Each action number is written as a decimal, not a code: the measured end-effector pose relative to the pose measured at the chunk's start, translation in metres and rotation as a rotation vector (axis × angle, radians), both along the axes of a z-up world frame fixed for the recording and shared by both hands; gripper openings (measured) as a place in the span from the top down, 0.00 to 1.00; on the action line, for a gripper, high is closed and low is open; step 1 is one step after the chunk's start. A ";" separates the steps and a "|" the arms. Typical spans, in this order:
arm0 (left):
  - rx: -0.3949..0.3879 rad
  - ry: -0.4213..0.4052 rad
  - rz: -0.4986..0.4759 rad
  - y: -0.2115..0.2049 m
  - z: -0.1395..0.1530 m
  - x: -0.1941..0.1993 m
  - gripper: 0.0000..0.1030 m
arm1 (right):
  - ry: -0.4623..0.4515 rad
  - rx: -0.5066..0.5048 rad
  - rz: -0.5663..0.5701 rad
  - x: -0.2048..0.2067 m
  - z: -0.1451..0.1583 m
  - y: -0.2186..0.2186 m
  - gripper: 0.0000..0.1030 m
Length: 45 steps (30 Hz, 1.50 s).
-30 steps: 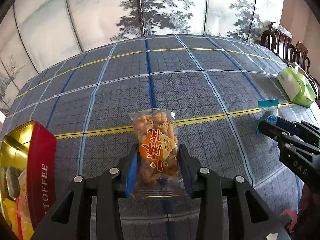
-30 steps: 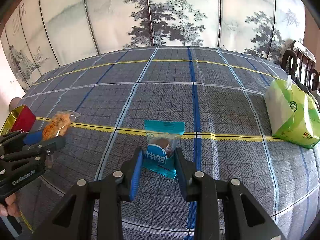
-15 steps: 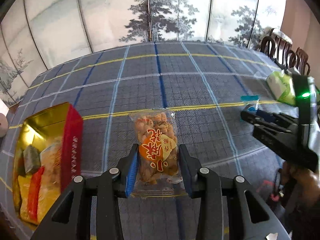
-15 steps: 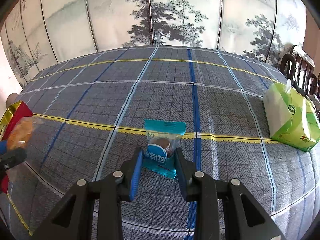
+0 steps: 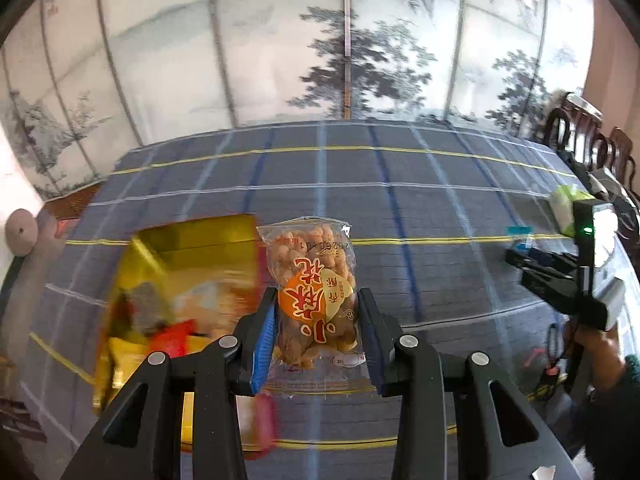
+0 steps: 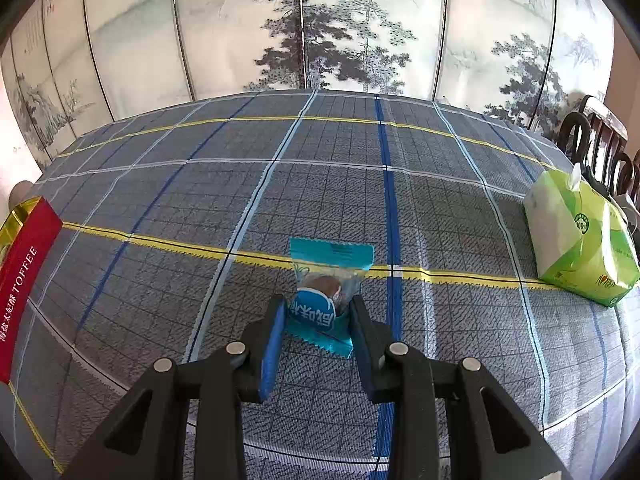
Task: Organize snacks
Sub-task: 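Carry the small twist bag into the tray and open the left gripper while the right holds the blue packet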
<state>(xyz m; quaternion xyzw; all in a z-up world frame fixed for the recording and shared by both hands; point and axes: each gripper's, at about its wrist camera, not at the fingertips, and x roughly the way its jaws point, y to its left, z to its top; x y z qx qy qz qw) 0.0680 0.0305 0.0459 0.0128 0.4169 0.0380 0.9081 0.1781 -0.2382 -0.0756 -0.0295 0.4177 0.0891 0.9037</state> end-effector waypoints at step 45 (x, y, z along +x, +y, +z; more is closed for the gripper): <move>0.044 0.150 0.176 0.138 -0.057 -0.019 0.66 | -0.008 -0.052 -0.003 -0.001 0.001 0.005 0.68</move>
